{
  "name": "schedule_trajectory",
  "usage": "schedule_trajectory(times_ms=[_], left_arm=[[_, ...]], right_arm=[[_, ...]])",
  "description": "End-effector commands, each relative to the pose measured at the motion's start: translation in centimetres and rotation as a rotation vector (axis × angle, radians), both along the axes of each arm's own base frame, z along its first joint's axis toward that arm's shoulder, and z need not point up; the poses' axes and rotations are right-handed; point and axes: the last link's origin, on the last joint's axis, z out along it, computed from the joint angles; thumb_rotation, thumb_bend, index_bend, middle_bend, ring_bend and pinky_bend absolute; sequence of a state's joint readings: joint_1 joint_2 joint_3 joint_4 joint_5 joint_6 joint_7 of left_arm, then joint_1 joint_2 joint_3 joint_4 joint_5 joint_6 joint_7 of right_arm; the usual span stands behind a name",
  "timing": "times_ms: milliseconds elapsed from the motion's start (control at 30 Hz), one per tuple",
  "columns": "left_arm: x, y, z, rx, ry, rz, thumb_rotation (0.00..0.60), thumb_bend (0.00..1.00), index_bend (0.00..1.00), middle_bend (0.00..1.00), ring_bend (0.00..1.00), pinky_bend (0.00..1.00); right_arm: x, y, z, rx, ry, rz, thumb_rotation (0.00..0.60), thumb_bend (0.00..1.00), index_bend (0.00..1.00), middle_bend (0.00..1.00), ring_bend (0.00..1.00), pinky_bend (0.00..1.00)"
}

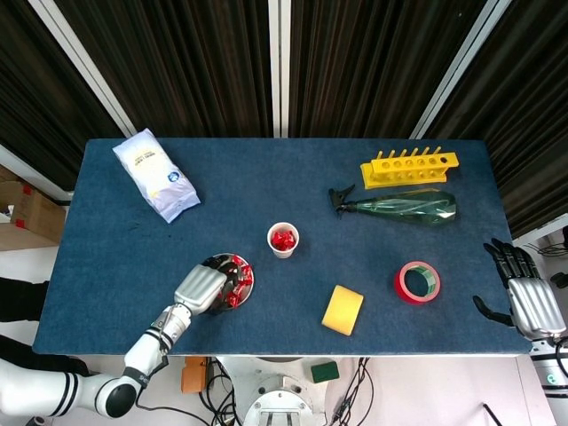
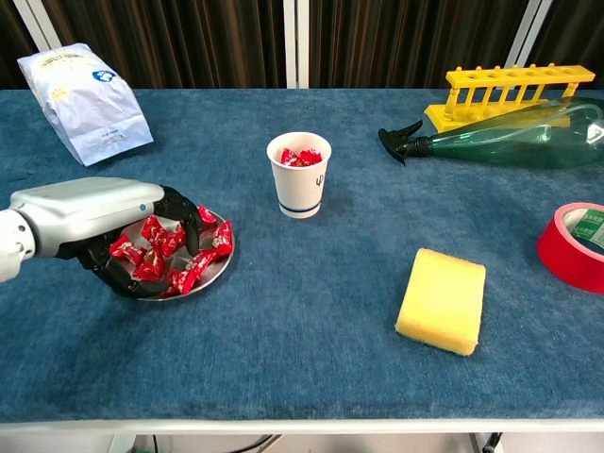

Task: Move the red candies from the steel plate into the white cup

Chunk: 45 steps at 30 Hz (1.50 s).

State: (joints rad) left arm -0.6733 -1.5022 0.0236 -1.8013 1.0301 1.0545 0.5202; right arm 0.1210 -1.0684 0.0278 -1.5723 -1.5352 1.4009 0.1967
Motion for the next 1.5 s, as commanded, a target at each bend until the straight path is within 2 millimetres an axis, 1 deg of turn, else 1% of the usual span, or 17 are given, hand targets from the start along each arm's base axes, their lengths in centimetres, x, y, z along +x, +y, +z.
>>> schedule_trajectory(times_ms=[33,333,500,733,933,1100,1200,1367,1500], left_arm=[[-0.2,-0.1,0.0,-0.008,-0.015,0.008,0.6,0.27,0.37,0.18,0.08,0.16],[-0.5,-0.3,-0.9,-0.027,-0.018,0.002,0.6,0.27,0.4,0.18,0.08,0.16],[-0.4,-0.2,-1.2,-0.024,-0.028,-0.005,0.6,0.27,0.43,0.18,0.08,0.16],[-0.2,-0.1,-1.7,-0.023,-0.04,-0.008,0.6,0.31,0.56,0.19,0.08,0.16],[0.0,0.0,-1.8,-0.012,-0.065,-0.002,0.6,0.41,0.64,0.21,0.08,0.16],[0.4,0.1,-1.3,0.009,-0.09,-0.009,0.6,0.43,0.66,0.22,0.08,0.16],[0.9,0.4,-0.4,0.034,-0.106,-0.021,0.6,0.43,0.67,0.22,0.08,0.16],[2.3,1.2,1.5,0.093,-0.133,-0.05,0.6,0.43,0.66,0.22,0.08,0.16],[3.8,2.4,2.7,0.143,-0.146,-0.076,0.6,0.43,0.66,0.23,0.08,0.16]], right_arm=[[0.0,0.0,-0.1,0.003,0.002,0.0,0.6,0.28,0.01,0.0,0.0,0.0],[0.0,0.0,-0.1,0.003,0.007,-0.001,0.6,0.28,0.01,0.0,0.0,0.0],[0.0,0.0,-0.1,0.002,0.005,-0.002,0.6,0.28,0.01,0.0,0.0,0.0],[0.0,0.1,0.1,-0.003,0.001,-0.002,0.6,0.28,0.01,0.0,0.0,0.0],[0.0,0.1,0.1,-0.005,-0.001,-0.001,0.6,0.28,0.01,0.0,0.0,0.0],[0.0,0.1,0.1,-0.005,-0.002,0.0,0.6,0.28,0.01,0.0,0.0,0.0],[0.0,0.1,0.1,-0.007,-0.003,0.0,0.6,0.28,0.01,0.0,0.0,0.0],[0.0,0.2,0.2,-0.01,-0.007,0.002,0.6,0.28,0.01,0.0,0.0,0.0],[0.0,0.2,0.3,-0.013,-0.011,0.005,0.6,0.28,0.01,0.0,0.0,0.0]])
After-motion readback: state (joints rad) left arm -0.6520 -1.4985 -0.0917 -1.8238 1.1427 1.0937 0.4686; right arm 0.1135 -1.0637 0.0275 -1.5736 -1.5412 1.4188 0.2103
